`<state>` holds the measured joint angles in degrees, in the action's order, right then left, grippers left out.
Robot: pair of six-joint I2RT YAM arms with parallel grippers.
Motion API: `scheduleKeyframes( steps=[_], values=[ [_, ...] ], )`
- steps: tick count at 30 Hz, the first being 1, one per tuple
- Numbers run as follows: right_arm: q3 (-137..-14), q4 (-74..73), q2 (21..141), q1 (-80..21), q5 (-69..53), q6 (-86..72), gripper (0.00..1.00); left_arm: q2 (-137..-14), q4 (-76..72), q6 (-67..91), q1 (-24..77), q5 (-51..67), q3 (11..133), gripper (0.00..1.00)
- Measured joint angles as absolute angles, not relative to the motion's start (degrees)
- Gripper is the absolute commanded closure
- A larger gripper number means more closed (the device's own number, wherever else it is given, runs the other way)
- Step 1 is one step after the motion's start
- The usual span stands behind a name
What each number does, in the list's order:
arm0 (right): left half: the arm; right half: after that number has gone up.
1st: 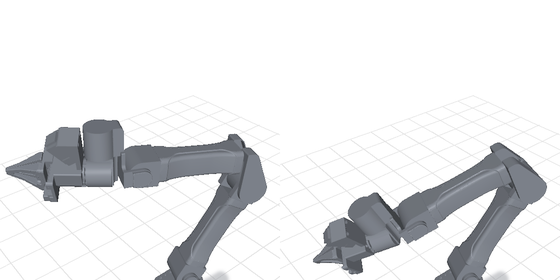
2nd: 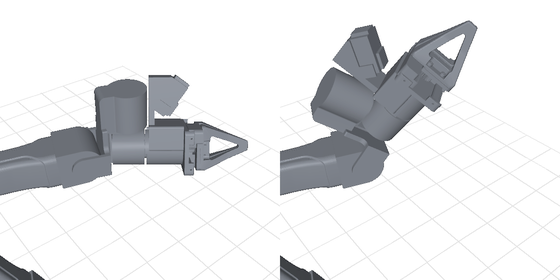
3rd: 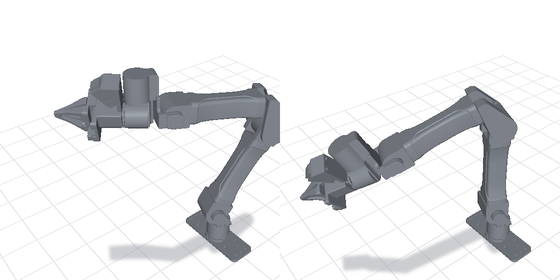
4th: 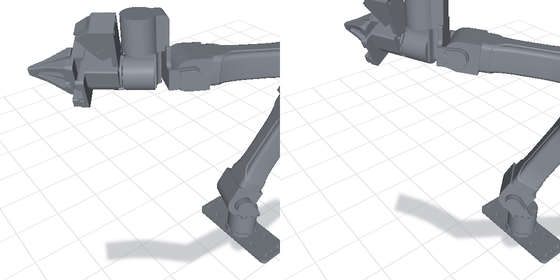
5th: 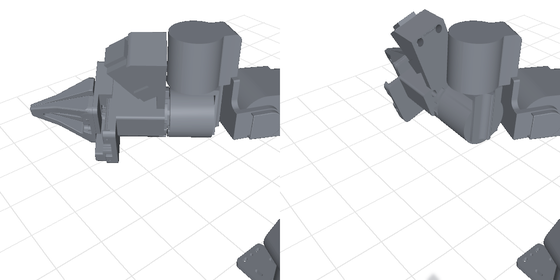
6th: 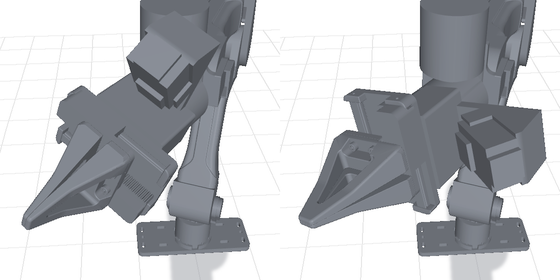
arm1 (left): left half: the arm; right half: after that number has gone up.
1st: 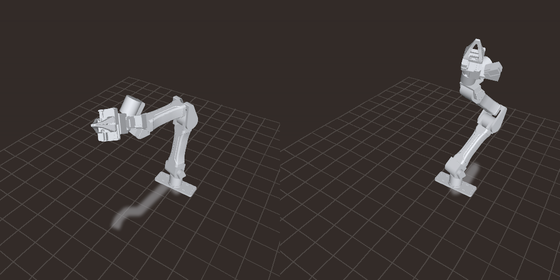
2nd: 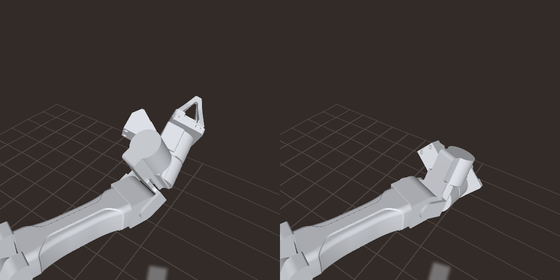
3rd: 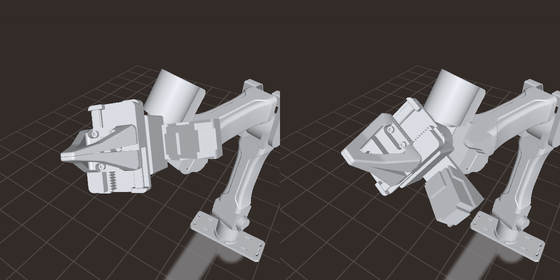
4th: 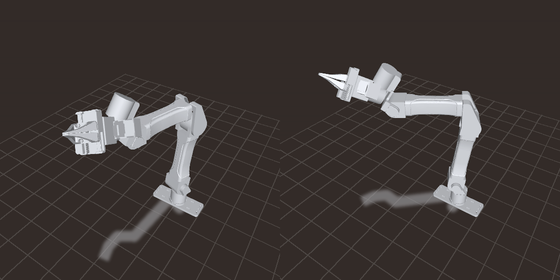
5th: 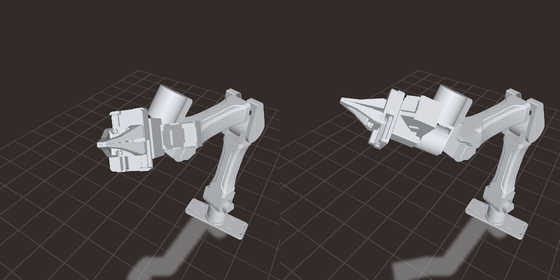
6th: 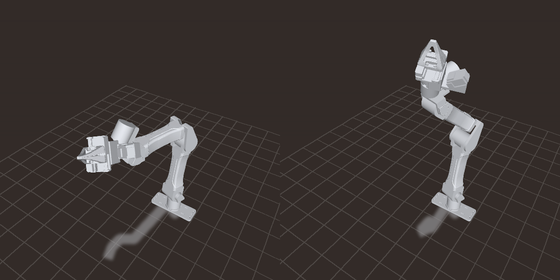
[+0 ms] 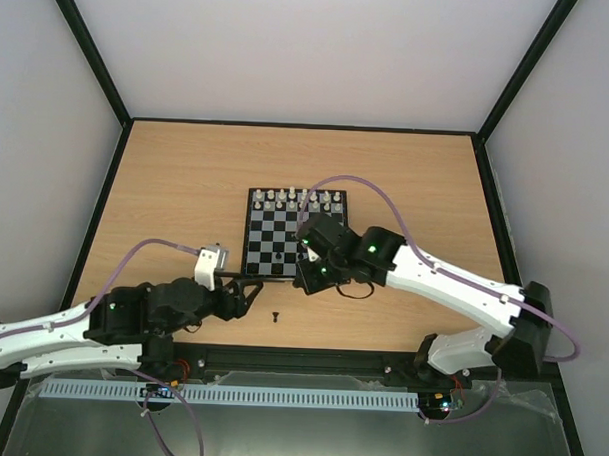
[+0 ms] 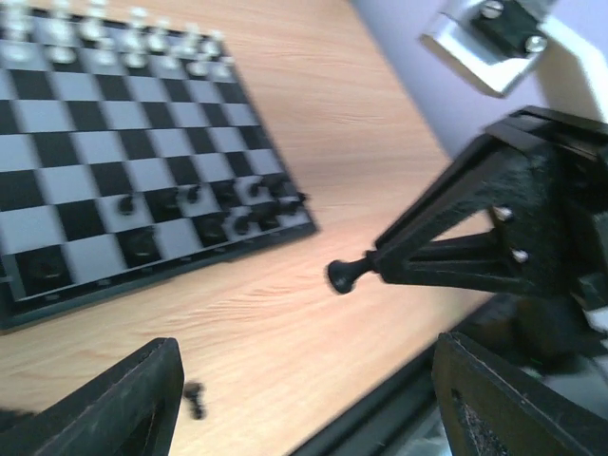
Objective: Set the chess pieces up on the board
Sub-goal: Place the chess piece on the chessboard.
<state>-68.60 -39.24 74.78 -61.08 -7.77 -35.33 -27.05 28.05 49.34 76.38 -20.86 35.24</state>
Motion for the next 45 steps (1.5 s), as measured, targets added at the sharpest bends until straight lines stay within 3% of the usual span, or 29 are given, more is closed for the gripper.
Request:
scheduleKeyframes(
  steps=[5,14,25,45],
  values=[
    [-71.85,-42.68,81.36,-61.12,3.75,-33.39,0.99,-33.23,34.22,54.89,76.38,-29.58,37.12,0.24],
    [-74.48,-41.54,88.58,-62.94,16.01,-33.15,0.99,-32.99,41.89,62.85,75.4,-37.71,37.1,0.22],
    [-75.48,-37.28,98.19,-63.02,17.04,-32.05,0.99,-33.5,41.8,63.22,73.65,-38.33,36.67,0.22],
    [-76.03,-31.35,104.01,-59.05,11.81,-30.61,0.99,-33.36,40.18,61.65,72.97,-37.5,36.64,0.22]
  ],
)
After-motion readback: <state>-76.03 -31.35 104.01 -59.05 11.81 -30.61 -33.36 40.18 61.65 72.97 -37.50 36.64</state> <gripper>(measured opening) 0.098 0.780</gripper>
